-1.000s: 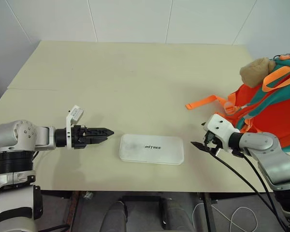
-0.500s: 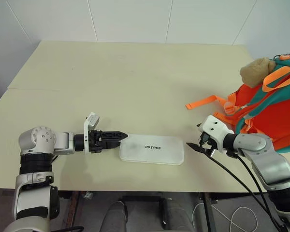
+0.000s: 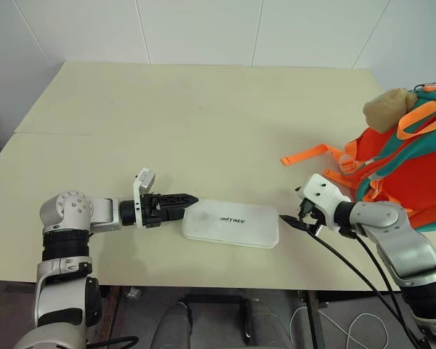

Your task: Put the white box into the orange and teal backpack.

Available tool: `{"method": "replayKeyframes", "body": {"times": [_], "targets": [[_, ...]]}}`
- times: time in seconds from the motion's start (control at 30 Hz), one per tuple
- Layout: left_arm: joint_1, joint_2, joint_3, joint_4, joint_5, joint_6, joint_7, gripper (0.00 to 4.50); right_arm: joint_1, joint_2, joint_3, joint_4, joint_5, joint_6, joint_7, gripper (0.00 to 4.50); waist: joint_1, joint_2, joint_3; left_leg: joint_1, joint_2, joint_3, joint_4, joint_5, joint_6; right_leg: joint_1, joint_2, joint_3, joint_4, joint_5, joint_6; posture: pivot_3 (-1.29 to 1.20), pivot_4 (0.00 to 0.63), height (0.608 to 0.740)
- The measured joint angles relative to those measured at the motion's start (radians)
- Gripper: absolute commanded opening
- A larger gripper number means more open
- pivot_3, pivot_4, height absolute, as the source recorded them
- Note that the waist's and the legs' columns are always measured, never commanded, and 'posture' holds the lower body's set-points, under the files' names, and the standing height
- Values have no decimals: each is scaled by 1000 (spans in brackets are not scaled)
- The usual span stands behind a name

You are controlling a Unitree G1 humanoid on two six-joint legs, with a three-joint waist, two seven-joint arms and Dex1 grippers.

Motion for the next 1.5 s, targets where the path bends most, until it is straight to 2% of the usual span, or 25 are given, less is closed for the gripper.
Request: {"method": "replayKeyframes", "body": {"times": [0.23,0.43,0.8,0.93,1.1,1.17,1.3,1.5], "targets": [[4,91,-95,-36,-28,1,-32,4475,1,0,0,-6,0,2,-1,4500,-4,0,0,1,0,0,-1,0,0,0,0,0,0,-1,-3,0,150,740],[21,110,-113,-49,-74,0,-28,4475,-2,5,4,-5,-1,1,-1,4500,-2,0,0,1,0,0,-1,0,0,0,0,0,0,-3,-5,0,150,740],[21,24,-93,-48,-67,1,5,4475,-17,18,38,-3,-6,1,-1,4500,4,0,0,1,-1,0,0,0,0,1,-1,0,-1,-4,-8,0,150,740],[6,9,-98,-34,-38,-10,2,3606,-17,18,38,-3,-6,1,-1,4500,4,0,0,1,-1,0,1,0,0,1,-1,0,-1,-5,-8,0,150,740],[6,-3,-131,-32,-4,-26,-9,2043,-12,17,33,-3,-6,3,-6,4500,2,0,0,1,-1,0,0,0,0,1,-1,0,-1,-4,-8,0,150,740],[6,-4,-136,-33,-9,-29,-43,1615,-6,13,21,-3,-7,4,-11,4500,2,0,0,0,-1,0,0,0,0,1,-1,0,-1,-4,-8,0,150,740],[-6,-2,-142,-42,-11,-40,-87,1293,-6,13,0,-3,-5,6,-16,4500,2,0,0,0,-1,0,0,0,0,2,-1,0,-2,-5,-9,0,150,740],[-14,11,-153,-57,-11,-47,-115,1281,4,38,-56,-6,18,22,-44,4500,2,0,0,0,-1,0,0,0,0,2,-1,0,-2,-5,-9,0,150,740]]}}
